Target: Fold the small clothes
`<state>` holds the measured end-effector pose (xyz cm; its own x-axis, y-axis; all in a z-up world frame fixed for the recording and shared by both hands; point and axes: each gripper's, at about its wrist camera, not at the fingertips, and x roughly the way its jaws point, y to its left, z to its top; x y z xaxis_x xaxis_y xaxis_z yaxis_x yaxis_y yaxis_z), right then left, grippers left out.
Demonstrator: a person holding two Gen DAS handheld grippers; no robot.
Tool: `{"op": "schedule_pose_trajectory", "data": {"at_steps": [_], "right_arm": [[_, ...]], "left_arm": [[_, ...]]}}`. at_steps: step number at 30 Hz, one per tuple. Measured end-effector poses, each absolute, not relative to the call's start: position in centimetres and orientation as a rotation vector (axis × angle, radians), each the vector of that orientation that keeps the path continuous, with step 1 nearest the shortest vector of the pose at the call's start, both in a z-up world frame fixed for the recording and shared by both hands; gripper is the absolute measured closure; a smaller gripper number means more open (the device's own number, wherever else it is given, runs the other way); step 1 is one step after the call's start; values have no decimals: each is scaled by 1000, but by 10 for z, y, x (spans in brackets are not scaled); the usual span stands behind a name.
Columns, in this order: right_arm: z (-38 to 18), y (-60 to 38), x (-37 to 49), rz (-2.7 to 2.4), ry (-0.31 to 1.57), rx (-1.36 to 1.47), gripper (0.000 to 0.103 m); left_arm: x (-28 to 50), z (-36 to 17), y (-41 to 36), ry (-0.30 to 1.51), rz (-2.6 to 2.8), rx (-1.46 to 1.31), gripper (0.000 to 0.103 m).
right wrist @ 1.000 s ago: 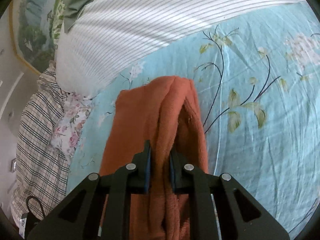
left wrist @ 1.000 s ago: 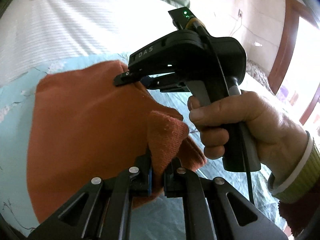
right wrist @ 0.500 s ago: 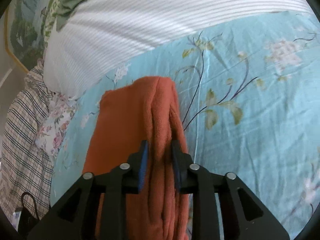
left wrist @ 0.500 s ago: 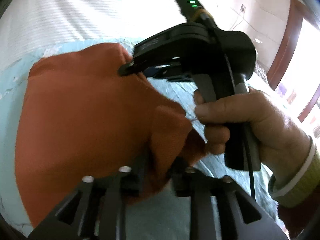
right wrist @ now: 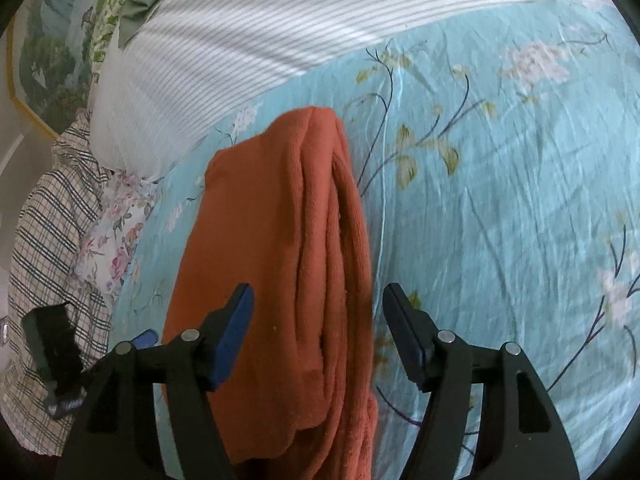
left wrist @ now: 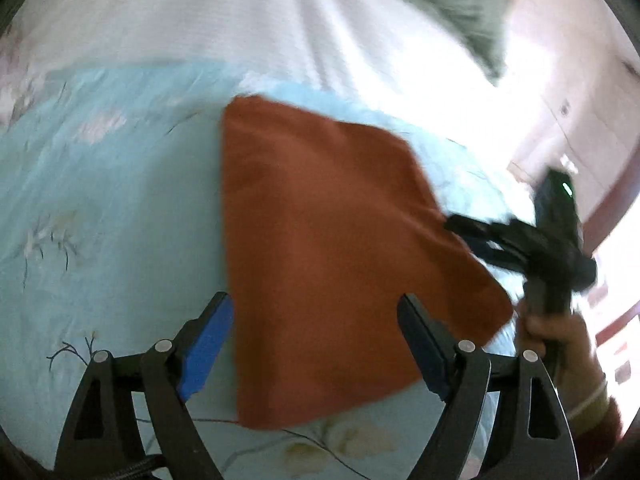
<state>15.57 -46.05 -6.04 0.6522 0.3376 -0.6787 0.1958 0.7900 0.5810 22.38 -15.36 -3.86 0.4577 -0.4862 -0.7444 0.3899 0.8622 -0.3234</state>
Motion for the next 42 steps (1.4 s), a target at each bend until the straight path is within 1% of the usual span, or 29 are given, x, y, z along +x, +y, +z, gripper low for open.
{"op": "schedule_pose_trajectory", "data": {"at_steps": [8, 11, 12, 13, 14, 15, 16, 18, 21, 27, 33, 38, 42], "right_arm": [[-72, -460, 169, 121, 916, 706, 35], [-79, -461, 173, 145, 909, 757, 35], [-80, -459, 176, 159, 911, 758, 41], [-80, -456, 178, 168, 920, 755, 54], [-82, -451, 180, 172, 939, 752, 58], [-83, -448, 181, 174, 947, 749, 64], [-82, -446, 180, 178, 945, 749, 70], [-74, -441, 176, 184, 928, 749, 74], [-64, -434, 171, 202, 904, 759, 77], [-45, -382, 154, 313, 865, 776, 78], [-41, -299, 143, 460, 850, 782, 78], [-49, -254, 140, 524, 876, 779, 78], [-67, -231, 140, 489, 943, 738, 78]], "left_arm": [[280, -82, -148, 1106, -536, -220, 19], [294, -91, -149, 1104, -558, -267, 20], [297, -92, -152, 1102, -563, -263, 21], [299, -92, -153, 1098, -570, -261, 24], [302, -94, -158, 1098, -594, -260, 35], [304, -97, -162, 1111, -621, -261, 46], [302, -99, -166, 1123, -628, -255, 49], [304, -98, -169, 1113, -645, -232, 65], [294, -88, -168, 1080, -673, -222, 74], [258, -51, -126, 1007, -707, -247, 76], [203, -14, -49, 938, -678, -216, 76], [169, -3, 3, 925, -612, -228, 76], [154, -17, 32, 945, -564, -257, 75]]}}
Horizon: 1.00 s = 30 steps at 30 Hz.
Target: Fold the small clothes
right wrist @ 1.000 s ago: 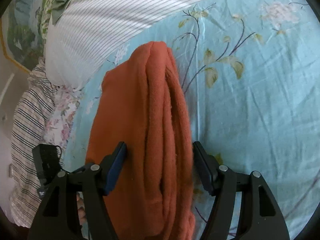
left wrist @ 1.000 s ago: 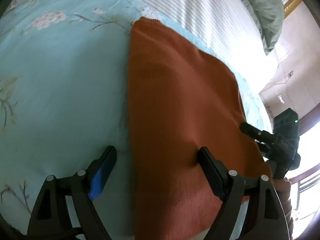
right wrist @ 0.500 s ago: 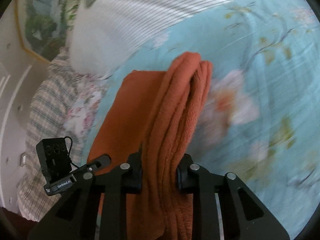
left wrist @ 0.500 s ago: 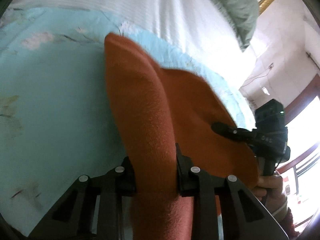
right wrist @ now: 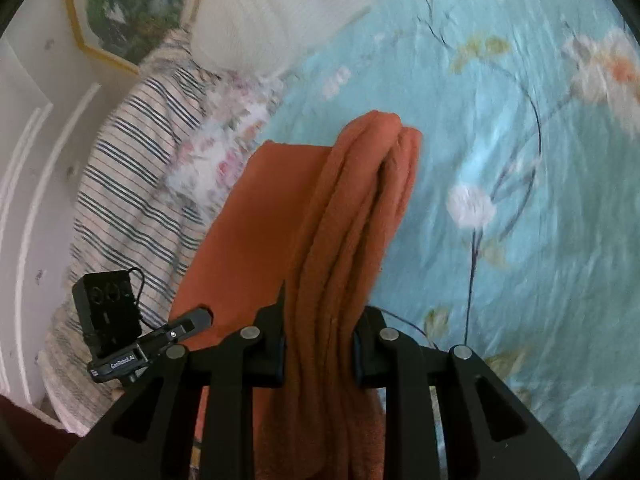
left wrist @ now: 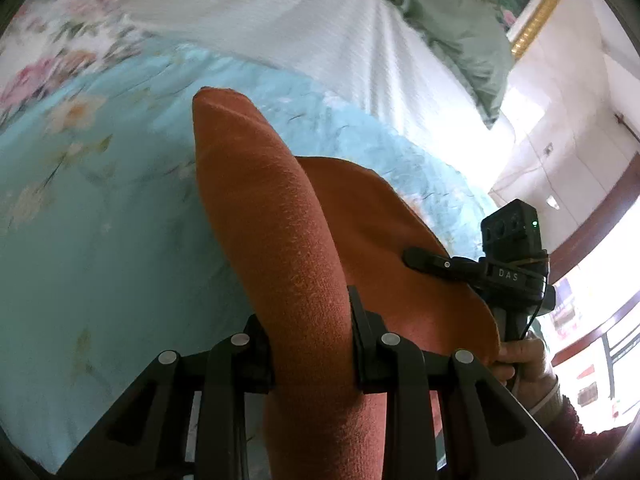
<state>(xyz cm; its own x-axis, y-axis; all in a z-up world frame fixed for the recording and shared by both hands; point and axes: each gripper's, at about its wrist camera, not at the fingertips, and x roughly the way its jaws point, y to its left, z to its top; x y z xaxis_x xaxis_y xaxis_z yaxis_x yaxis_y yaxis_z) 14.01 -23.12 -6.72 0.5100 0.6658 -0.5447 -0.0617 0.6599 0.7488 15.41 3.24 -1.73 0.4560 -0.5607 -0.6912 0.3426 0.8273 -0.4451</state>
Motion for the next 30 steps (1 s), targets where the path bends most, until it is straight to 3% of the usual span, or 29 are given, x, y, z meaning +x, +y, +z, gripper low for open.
{"op": "schedule_pose_trajectory", "data": {"at_steps": [4, 6, 9, 12, 17, 27, 30], "right_arm": [[-86, -225, 136, 427, 985, 722, 77], [-87, -226, 135, 420, 979, 736, 76], [-86, -224, 135, 399, 980, 722, 74], [-84, -223, 136, 369, 988, 721, 60], [-66, -237, 122, 293, 959, 698, 52], [-32, -227, 151, 284, 910, 575, 52], [-48, -219, 167, 278, 967, 559, 62]], "left_arm": [[155, -59, 46, 1051, -481, -279, 71], [153, -73, 55, 1067, -465, -337, 60], [151, -77, 58, 1058, -460, -363, 57], [148, -75, 53, 1047, -434, -318, 53], [143, -67, 53, 1047, -401, -298, 50], [131, -20, 81, 889, -390, -302, 52], [131, -16, 70, 871, -437, -276, 58]]}}
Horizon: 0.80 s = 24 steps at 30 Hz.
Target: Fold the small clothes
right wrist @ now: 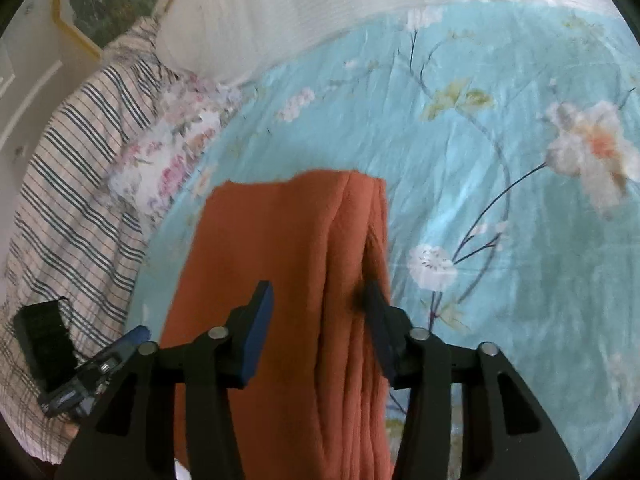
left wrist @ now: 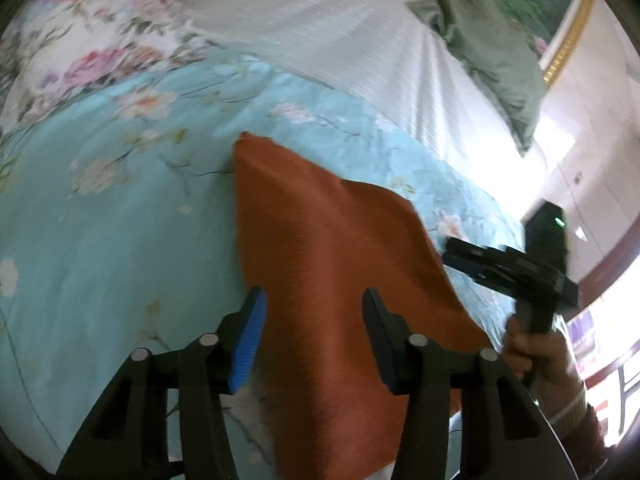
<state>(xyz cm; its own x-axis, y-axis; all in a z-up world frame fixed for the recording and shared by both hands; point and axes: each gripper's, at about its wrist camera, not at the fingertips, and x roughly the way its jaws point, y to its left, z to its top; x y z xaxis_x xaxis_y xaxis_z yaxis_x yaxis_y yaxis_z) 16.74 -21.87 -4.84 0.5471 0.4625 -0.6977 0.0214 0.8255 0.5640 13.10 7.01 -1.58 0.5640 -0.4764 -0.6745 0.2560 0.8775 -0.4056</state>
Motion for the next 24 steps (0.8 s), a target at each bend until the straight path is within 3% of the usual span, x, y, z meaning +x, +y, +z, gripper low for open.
{"op": "schedule_pose_trajectory", "data": {"at_steps": [1, 2, 4, 6, 9, 13, 15, 17, 24], "right_arm": [[-52, -218, 170, 272, 977, 558, 79], [-54, -217, 172, 265, 984, 554, 88], [-47, -221, 169, 293, 944, 579, 88], [-34, -226, 163, 316, 883, 598, 89], [-21, -238, 158, 281, 824, 594, 89], [-54, -249, 166, 211, 904, 603, 89], [-69, -250, 167, 201, 927, 620, 89], [-78, -251, 167, 206, 935, 640, 89], [-69, -249, 162, 183, 958, 589, 77]], "left_arm": [[130, -16, 66, 869, -452, -266, 58], [129, -16, 64, 868, -459, -261, 58], [130, -19, 57, 873, -476, -244, 59], [133, -22, 49, 886, -491, -231, 70], [135, -15, 44, 876, -537, -229, 76], [141, -15, 30, 899, -548, -167, 76], [146, -32, 23, 952, -531, -137, 85], [150, -51, 20, 993, -511, -119, 87], [148, -59, 26, 992, -492, -111, 95]]}}
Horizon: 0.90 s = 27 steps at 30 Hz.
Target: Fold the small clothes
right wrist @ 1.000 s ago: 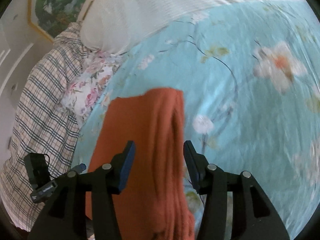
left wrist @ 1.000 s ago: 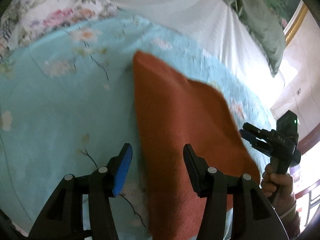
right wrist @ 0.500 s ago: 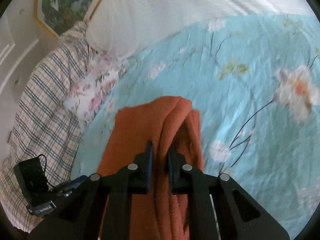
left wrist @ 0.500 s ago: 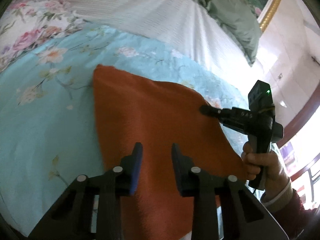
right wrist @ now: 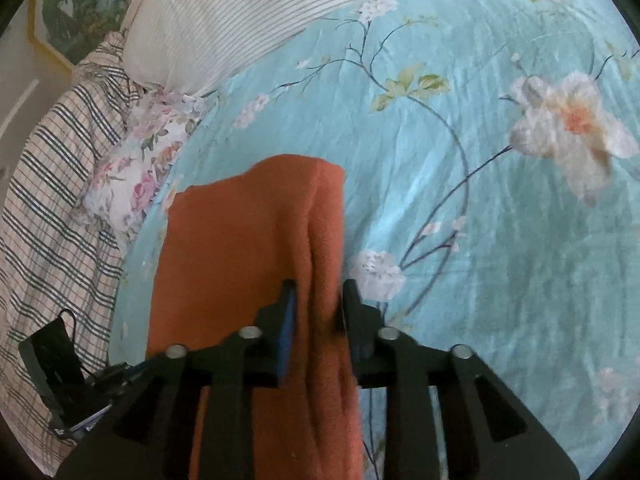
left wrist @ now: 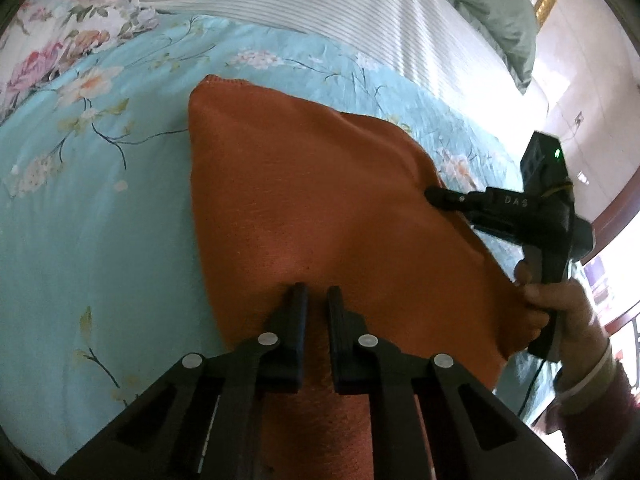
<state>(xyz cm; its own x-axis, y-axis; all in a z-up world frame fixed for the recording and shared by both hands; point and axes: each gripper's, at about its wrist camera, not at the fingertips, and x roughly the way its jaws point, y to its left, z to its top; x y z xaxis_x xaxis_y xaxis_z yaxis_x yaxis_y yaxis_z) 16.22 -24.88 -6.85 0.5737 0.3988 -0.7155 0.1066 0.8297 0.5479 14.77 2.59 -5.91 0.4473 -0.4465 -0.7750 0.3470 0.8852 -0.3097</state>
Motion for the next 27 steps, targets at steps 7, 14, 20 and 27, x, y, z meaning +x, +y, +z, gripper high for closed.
{"op": "schedule_pose_trajectory", "data": {"at_steps": [7, 14, 20, 27], "right_arm": [[-31, -238, 118, 209, 854, 554, 77], [-79, -229, 91, 226, 961, 593, 81], [-80, -235, 83, 213, 931, 628, 85], [-68, -233, 76, 197, 920, 617, 82]], "left_arm": [[138, -50, 28, 993, -473, -75, 95], [101, -41, 33, 982, -546, -81, 97], [95, -57, 34, 1001, -537, -87, 97], [96, -54, 36, 1009, -533, -116, 97]]}}
